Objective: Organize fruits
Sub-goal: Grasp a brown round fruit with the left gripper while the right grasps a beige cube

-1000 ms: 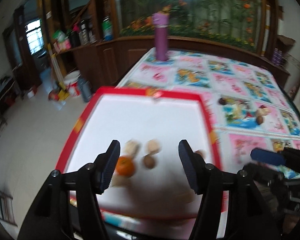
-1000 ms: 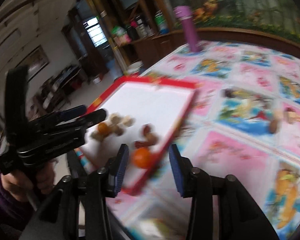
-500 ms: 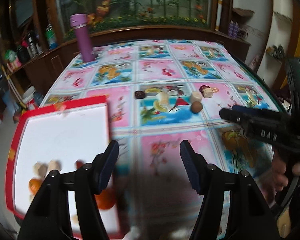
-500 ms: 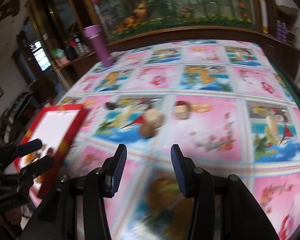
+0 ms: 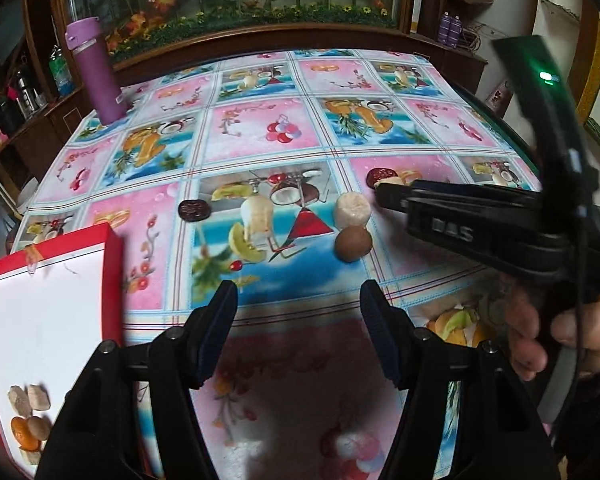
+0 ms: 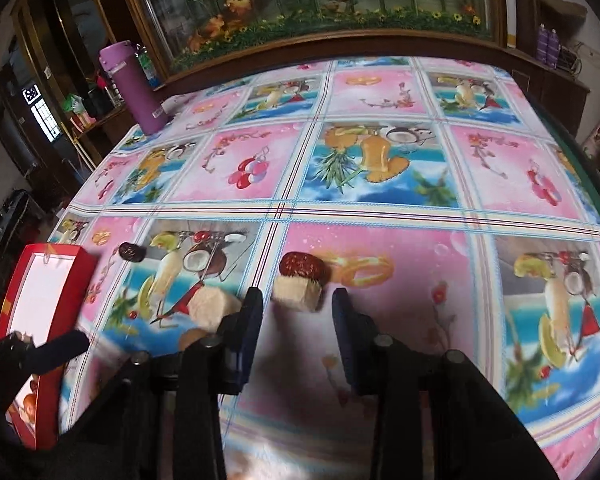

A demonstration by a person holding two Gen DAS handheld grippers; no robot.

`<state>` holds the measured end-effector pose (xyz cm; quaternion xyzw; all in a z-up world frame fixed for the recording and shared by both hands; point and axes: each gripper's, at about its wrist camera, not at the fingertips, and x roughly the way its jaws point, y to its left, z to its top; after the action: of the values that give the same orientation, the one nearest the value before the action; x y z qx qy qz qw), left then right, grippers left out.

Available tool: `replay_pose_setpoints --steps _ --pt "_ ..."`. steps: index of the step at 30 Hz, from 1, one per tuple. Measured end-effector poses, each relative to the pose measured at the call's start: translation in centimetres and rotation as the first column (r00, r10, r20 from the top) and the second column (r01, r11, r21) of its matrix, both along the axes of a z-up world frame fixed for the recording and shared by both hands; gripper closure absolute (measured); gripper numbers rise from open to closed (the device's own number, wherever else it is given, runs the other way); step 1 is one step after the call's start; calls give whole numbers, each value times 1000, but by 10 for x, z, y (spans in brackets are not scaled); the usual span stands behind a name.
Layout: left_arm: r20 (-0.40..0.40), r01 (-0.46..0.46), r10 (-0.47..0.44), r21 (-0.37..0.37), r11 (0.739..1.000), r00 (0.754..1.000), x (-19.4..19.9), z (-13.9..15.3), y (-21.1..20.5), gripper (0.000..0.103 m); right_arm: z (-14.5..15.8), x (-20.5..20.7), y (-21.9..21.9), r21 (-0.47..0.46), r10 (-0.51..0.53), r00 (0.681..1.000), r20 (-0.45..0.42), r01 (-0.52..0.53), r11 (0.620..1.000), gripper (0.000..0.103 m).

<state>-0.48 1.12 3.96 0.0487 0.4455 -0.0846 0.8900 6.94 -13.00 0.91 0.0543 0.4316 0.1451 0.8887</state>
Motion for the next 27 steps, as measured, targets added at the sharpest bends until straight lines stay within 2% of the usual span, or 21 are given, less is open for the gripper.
replay_pose_setpoints --steps 3,5,9,10,12,15,18,19,20,21,22,27 --pt "-8 13 -13 -8 1000 1000 3 -1 -5 38 -3 3 5 -33 2 1000 4 -2 999 77" --pt "-17 14 -14 -16 1000 1000 6 -3 -8 38 -2 1 3 -25 5 1000 -3 -5 1000 77" --pt "-41 2 -3 -33 999 999 17 -8 -14 38 0 -5 -23 64 -27 999 -40 30 997 77" --pt "-45 0 -1 -35 999 999 20 -10 -16 38 3 -8 -35 117 -40 998 -50 46 992 77" --pt "-42 -6 5 -32 999 999 26 -12 -19 39 9 -15 -50 188 -68 996 -50 76 979 77" --pt "-44 2 -3 -25 1000 999 34 -15 -27 43 14 -28 -68 245 -105 994 -34 110 963 77" --pt "-60 13 -14 -24 1000 998 42 -21 -33 52 14 -32 -72 252 -113 993 -37 119 961 77" --pt "-68 11 -13 -27 1000 998 44 -24 -34 57 13 -31 -70 248 -108 993 -37 114 962 77" --pt "-74 9 -12 -36 999 997 46 -26 -34 66 13 -31 -68 242 -105 994 -37 110 964 77" --pt "-70 9 -12 -42 999 997 47 -27 -34 68 13 -31 -66 234 -102 994 -36 107 966 77" --pt "-56 12 -15 -43 999 998 47 -27 -34 75 12 -31 -64 226 -99 994 -35 104 968 77" --pt "-51 -3 -1 -82 997 999 40 -22 -29 75 10 -31 -61 207 -92 996 -20 94 974 77"
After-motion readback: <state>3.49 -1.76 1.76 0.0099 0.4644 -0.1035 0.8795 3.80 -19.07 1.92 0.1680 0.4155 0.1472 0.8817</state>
